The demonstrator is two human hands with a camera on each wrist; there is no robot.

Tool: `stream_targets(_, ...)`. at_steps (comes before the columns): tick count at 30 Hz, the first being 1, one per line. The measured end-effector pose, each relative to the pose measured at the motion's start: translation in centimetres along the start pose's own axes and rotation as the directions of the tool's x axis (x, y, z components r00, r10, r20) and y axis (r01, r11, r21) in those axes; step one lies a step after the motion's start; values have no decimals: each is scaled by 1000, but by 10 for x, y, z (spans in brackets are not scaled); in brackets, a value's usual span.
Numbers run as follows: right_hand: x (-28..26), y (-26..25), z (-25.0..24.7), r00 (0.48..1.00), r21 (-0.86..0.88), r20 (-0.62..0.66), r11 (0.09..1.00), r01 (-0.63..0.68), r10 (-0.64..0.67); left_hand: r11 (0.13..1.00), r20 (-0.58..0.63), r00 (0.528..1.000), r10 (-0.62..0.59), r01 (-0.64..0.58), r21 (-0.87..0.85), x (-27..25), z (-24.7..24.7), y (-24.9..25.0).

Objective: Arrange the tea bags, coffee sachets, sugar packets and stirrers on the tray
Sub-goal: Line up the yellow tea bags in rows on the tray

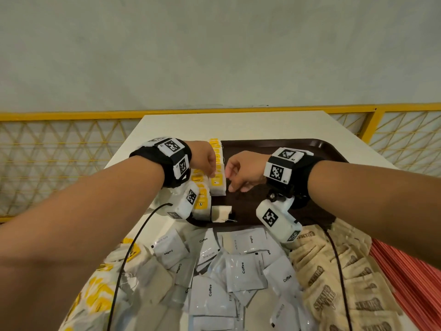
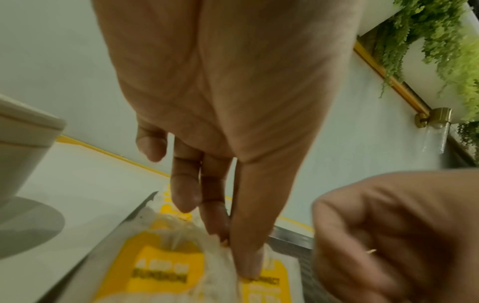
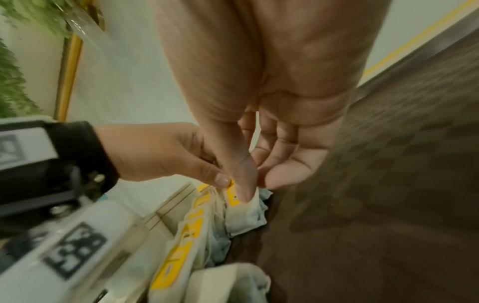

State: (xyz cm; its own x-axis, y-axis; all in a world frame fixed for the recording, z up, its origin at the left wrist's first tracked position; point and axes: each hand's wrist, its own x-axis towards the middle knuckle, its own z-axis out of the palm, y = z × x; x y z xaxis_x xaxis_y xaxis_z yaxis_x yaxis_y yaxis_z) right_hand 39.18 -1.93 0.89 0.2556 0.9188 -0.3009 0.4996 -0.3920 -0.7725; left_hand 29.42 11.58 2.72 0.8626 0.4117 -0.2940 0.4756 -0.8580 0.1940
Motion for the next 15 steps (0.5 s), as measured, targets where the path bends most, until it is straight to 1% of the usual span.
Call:
stream_targets(2, -9, -3, 1, 987, -211, 155, 974, 79, -47, 1000, 3, 1000, 0, 0, -9, -1, 1, 0)
stream_targets(4, -15, -5, 8, 955, -452, 294, 874, 179, -43, 1000, 0, 1000, 12, -12, -21, -1, -1, -1)
stream_targets(5, -16, -5, 12, 945, -534, 323, 813, 231, -55, 999, -13, 1000, 20, -21, -28, -2, -2, -1)
stream_targets(6, -16, -5, 17, 937, -575, 337, 769, 279, -89, 999, -36, 999, 28, -29, -39, -2, -3, -2)
stream_targets(7, -15, -4, 21, 930, -584, 341, 745, 324, -137, 998, -58, 998, 31, -34, -53, -4, -5, -1)
stream_targets(9, -13, -4, 27, 913, -565, 330, 724, 395, -240, 994, -85, 996, 40, -48, -96, -7, -9, -1)
stream_targets(12, -11, -6, 30, 897, -555, 311, 707, 439, -314, 981, -66, 996, 67, -78, -176, -13, -13, -2)
stream_targets(13, -10, -6, 30, 897, -542, 303, 716, 439, -321, 976, -44, 996, 73, -81, -204, -15, -14, -2)
stream_targets(15, -7, -5, 28, 914, -478, 255, 781, 403, -315, 967, 10, 997, 78, -73, -243, -20, -14, -3)
